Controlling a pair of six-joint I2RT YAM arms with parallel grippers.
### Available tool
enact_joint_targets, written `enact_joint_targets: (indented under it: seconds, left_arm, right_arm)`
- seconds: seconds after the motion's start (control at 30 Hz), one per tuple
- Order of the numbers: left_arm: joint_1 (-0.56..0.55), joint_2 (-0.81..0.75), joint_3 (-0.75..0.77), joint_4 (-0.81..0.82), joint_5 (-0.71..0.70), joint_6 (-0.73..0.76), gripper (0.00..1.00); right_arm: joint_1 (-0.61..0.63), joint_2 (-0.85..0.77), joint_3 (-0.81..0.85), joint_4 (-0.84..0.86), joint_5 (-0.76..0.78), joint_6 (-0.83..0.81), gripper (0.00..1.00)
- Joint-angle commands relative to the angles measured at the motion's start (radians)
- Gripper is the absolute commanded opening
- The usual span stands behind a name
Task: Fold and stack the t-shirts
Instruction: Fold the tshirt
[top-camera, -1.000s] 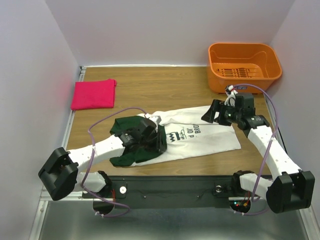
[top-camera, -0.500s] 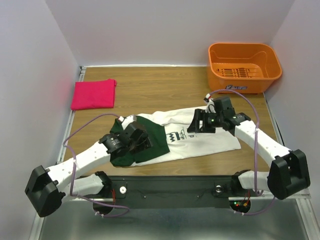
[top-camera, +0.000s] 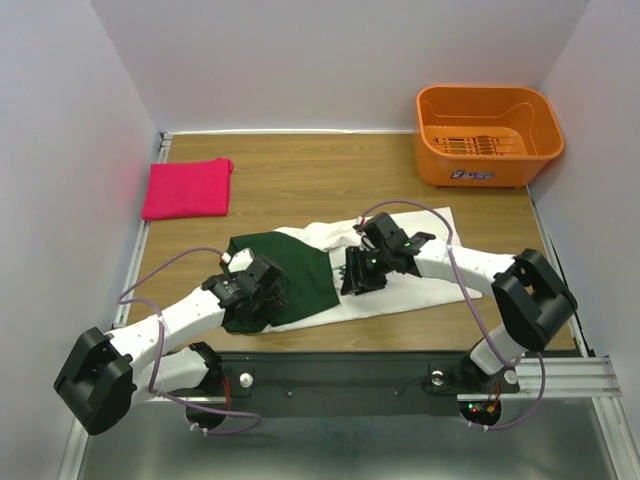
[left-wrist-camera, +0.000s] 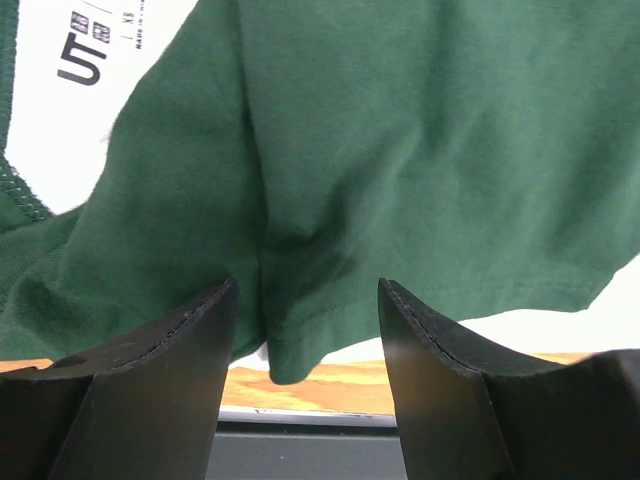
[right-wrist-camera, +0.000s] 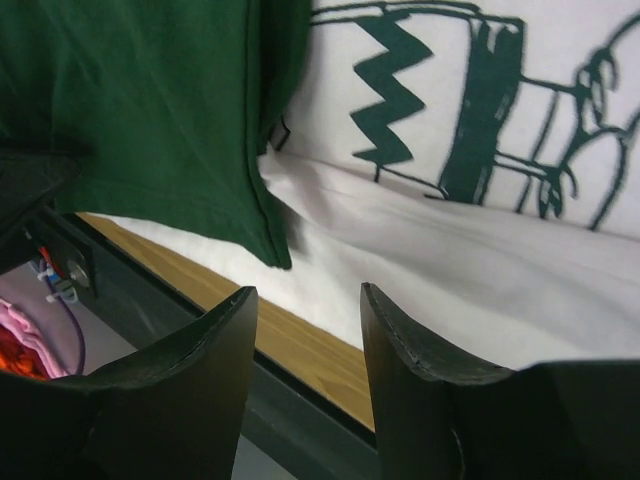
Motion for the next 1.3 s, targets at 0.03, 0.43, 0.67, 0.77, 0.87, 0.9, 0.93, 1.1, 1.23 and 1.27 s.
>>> enact_joint_targets:
  seconds: [0.03, 0.43, 0.67, 0.77, 0.87, 0.9, 0.93, 1.1, 1.23, 1.27]
  left_arm:
    - [0.006, 0.009, 0.011, -0.047, -0.056, -0.009, 0.68]
    - [0.011, 0.1, 0.009, 0.017, -0.014, 0.046, 0.56]
    - [0.011, 0.125, 0.043, 0.002, 0.004, 0.07, 0.39]
    - [0.011, 0.108, 0.06, -0.024, 0.003, 0.074, 0.35]
    - [0.011, 0.088, 0.075, -0.047, 0.001, 0.074, 0.32]
    - [0.011, 0.086, 0.075, -0.05, 0.001, 0.074, 0.32]
    - [0.011, 0.085, 0.075, -0.052, 0.003, 0.076, 0.32]
    - [0.011, 0.069, 0.077, -0.055, 0.024, 0.079, 0.49]
    - [0.011, 0.074, 0.082, -0.047, 0.032, 0.086, 0.5]
    - [0.011, 0.081, 0.086, -0.047, 0.038, 0.088, 0.5]
  right_arm:
    - [0.057, 0.058, 0.073, 0.083, 0.031, 0.039, 0.51]
    - [0.11, 0.164, 0.112, 0.105, 0.045, 0.049, 0.45]
    - [0.117, 0.158, 0.11, 0.106, 0.047, 0.05, 0.34]
    - [0.117, 0.149, 0.11, 0.105, 0.051, 0.052, 0.24]
    - [0.117, 0.15, 0.11, 0.105, 0.051, 0.052, 0.13]
    - [0.117, 0.152, 0.109, 0.105, 0.051, 0.053, 0.11]
    - [0.117, 0.152, 0.109, 0.105, 0.05, 0.053, 0.08]
    - [0.117, 0.132, 0.106, 0.105, 0.05, 0.055, 0.07]
    - [0.119, 0.129, 0.107, 0.105, 0.051, 0.058, 0.07]
    - [0.119, 0.13, 0.109, 0.105, 0.051, 0.058, 0.07]
